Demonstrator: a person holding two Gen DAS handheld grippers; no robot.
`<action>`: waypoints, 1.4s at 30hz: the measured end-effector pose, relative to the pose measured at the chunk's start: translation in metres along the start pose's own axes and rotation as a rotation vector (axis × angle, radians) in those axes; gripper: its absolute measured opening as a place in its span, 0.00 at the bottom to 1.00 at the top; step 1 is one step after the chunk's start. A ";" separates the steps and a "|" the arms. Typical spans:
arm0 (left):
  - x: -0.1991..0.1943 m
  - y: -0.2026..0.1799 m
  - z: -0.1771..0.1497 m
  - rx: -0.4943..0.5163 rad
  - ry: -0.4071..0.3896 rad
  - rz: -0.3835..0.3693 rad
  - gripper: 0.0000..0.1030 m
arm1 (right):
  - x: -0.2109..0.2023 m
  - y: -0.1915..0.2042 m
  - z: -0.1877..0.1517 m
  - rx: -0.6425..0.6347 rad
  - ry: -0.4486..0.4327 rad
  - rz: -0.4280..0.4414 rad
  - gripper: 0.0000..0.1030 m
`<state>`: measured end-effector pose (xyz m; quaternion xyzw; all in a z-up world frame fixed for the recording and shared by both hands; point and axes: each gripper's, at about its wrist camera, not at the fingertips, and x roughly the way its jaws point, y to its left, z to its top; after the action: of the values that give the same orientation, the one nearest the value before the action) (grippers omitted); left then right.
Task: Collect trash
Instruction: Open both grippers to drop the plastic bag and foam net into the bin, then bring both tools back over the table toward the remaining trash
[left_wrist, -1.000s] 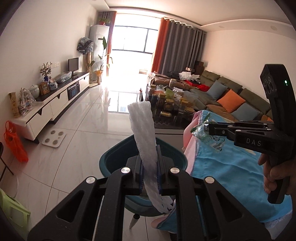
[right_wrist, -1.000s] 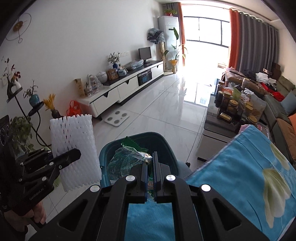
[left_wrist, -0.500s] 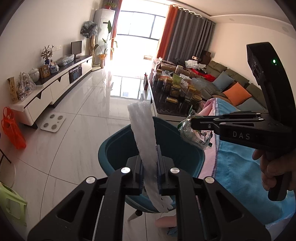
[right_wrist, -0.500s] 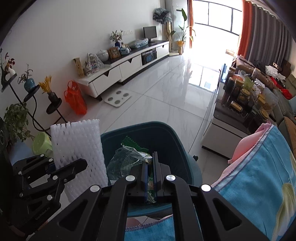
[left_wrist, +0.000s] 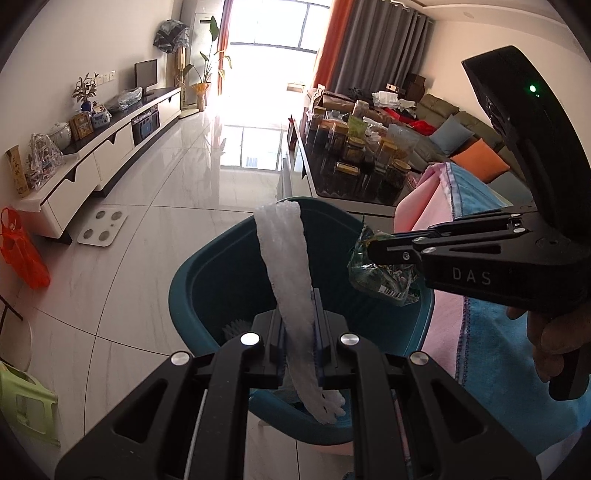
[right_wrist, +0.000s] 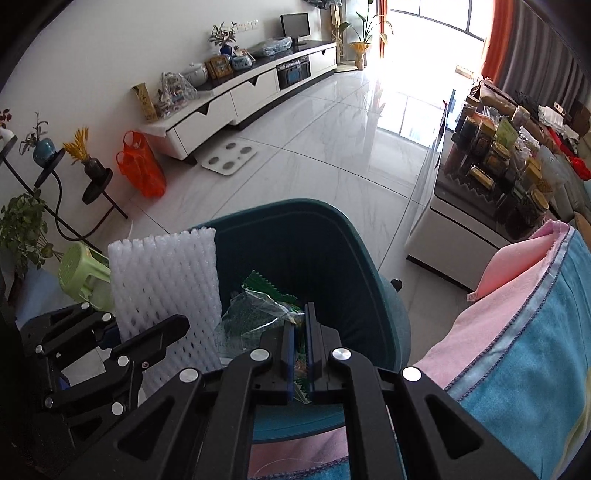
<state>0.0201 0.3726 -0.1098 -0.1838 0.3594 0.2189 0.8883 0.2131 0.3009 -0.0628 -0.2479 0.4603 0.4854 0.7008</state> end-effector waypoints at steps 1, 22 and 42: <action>0.003 0.000 0.001 0.005 0.005 0.001 0.15 | 0.002 0.000 0.000 0.002 0.007 -0.001 0.05; -0.035 0.010 -0.002 -0.047 -0.106 0.093 0.92 | -0.033 -0.011 -0.016 0.044 -0.103 0.003 0.55; -0.184 -0.002 -0.035 -0.074 -0.328 0.171 0.94 | -0.169 0.004 -0.111 0.057 -0.467 -0.004 0.92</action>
<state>-0.1169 0.3065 -0.0001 -0.1470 0.2160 0.3336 0.9058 0.1469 0.1380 0.0374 -0.1099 0.2986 0.5150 0.7959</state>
